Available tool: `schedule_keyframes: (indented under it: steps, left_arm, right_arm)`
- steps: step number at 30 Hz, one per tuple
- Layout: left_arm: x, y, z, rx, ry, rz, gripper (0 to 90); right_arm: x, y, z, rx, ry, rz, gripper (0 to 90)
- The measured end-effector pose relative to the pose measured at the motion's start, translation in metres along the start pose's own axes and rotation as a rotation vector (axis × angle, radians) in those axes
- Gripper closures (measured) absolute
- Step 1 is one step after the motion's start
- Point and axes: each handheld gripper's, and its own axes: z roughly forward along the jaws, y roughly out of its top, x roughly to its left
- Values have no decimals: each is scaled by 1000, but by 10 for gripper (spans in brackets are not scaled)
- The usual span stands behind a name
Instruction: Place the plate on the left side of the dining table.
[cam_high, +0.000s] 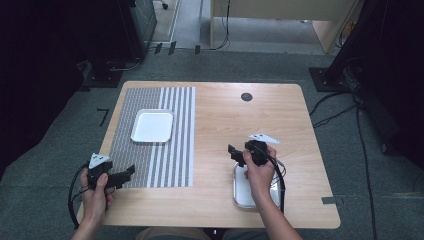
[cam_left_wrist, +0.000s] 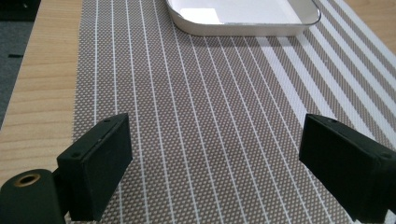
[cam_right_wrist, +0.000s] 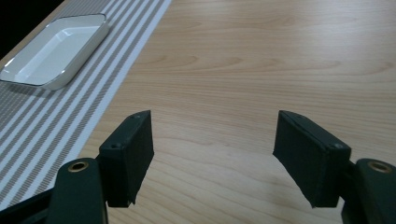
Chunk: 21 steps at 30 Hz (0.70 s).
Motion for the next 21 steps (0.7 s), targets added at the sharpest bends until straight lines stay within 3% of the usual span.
schedule_keyframes:
  steps: [21]
  left_arm:
    - [21,-20,-12,22,44,-2,95]
  right_arm:
    - [-64,-20,-53,-27,-91,35,281]
